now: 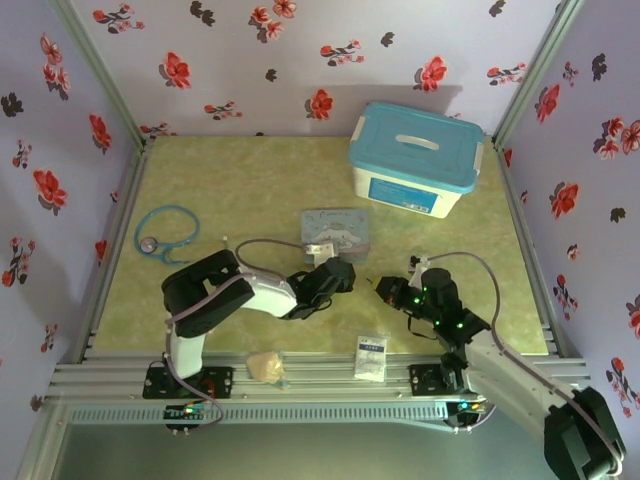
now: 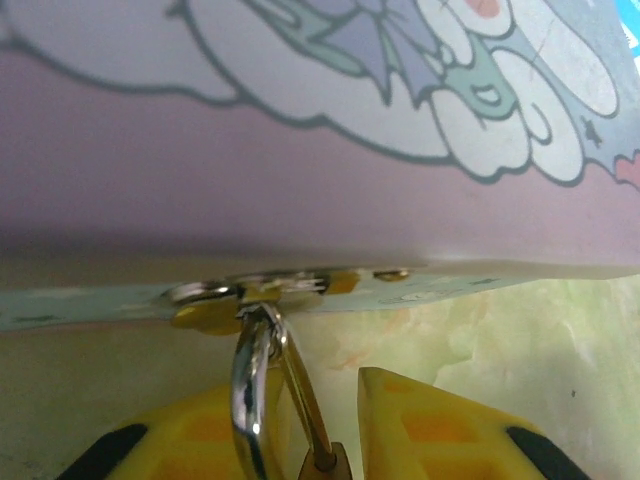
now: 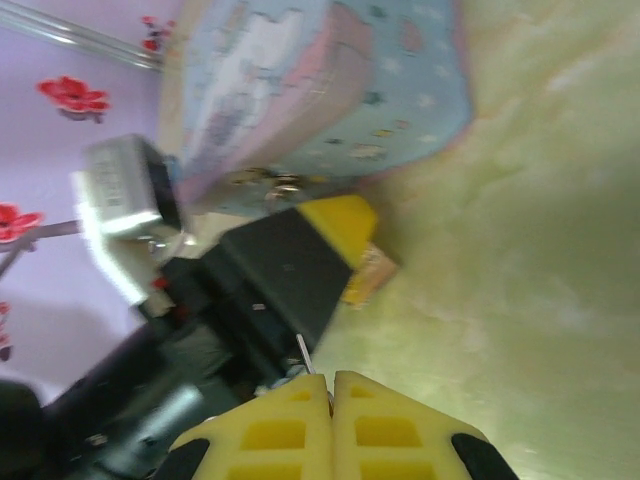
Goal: Unlock the padlock with the key
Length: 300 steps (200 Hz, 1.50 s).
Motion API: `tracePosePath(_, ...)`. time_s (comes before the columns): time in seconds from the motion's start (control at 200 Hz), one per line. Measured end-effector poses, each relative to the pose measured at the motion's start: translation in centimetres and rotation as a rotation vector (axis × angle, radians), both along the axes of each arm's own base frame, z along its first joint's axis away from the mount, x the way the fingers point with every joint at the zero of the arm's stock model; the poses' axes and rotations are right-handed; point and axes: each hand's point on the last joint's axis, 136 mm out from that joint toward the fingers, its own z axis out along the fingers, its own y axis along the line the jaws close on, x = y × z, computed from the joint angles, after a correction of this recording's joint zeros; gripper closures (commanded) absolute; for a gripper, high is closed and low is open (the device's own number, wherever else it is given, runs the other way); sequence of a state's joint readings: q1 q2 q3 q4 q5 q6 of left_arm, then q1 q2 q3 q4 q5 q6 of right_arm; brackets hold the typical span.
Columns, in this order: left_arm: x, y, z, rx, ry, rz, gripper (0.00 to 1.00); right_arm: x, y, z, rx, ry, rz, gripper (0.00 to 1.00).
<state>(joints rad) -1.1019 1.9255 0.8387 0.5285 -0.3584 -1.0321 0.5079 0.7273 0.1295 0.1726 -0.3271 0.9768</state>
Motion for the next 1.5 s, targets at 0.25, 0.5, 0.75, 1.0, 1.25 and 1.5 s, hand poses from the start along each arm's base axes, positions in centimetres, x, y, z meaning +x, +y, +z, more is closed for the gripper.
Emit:
tracePosePath(0.25,0.1,-0.6,0.1,0.002,0.008,-0.013,0.92,0.0,-0.3,-1.9,-0.017,0.058,-0.006,1.0)
tracePosePath(0.5,-0.3,-0.9,0.0,-0.035,0.037,-0.023,1.0,0.2,-0.1,-1.6,0.029,0.069,0.003,1.0)
tracePosePath(0.75,-1.2,-1.0,0.3,-0.15,0.099,-0.01,1.0,0.3,0.2,-3.4,0.092,0.167,0.029,1.0)
tracePosePath(1.0,-0.9,-1.1,1.2,-0.263,0.111,0.035,1.0,0.9,0.6,-3.4,0.157,0.191,0.058,1.0)
tracePosePath(1.25,-0.5,-0.9,1.9,-0.331,0.103,0.074,1.0,1.7,0.5,-2.4,0.232,0.18,0.074,1.0)
tracePosePath(1.5,0.1,-0.9,3.0,-0.393,0.079,0.102,1.0,1.5,1.3,-1.9,0.261,0.188,0.137,1.0)
